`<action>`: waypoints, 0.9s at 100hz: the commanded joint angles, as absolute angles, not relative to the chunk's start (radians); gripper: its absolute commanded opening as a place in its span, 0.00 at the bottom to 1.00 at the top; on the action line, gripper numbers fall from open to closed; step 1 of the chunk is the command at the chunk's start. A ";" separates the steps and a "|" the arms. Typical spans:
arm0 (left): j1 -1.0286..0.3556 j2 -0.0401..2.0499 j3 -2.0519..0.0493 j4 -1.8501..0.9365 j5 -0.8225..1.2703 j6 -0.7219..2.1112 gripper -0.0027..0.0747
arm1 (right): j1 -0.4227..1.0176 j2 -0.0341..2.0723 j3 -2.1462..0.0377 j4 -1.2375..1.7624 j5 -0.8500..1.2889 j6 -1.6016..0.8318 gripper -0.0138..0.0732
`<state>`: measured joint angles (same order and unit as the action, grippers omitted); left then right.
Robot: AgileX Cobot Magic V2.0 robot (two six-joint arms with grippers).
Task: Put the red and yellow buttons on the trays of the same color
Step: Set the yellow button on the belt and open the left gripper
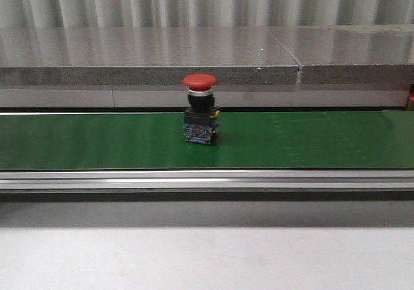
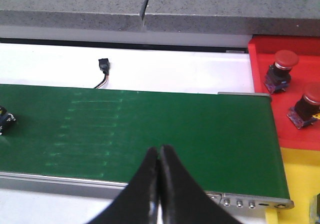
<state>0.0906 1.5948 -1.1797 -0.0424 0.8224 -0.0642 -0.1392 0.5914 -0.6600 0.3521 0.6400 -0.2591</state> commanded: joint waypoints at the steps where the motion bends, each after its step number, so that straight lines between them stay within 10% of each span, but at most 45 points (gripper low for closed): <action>1: 0.077 1.536 -1.208 -0.054 0.798 -0.055 0.82 | -0.137 0.588 -0.686 0.360 0.583 -0.267 0.02; 90: -0.069 1.046 -1.071 -0.073 0.724 -0.010 0.82 | -0.137 0.588 -0.686 0.360 0.583 -0.267 0.02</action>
<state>-0.0589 1.1315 -1.0942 -0.0570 0.8097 -0.0135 -0.1392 0.5914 -0.6600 0.3521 0.6400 -0.2591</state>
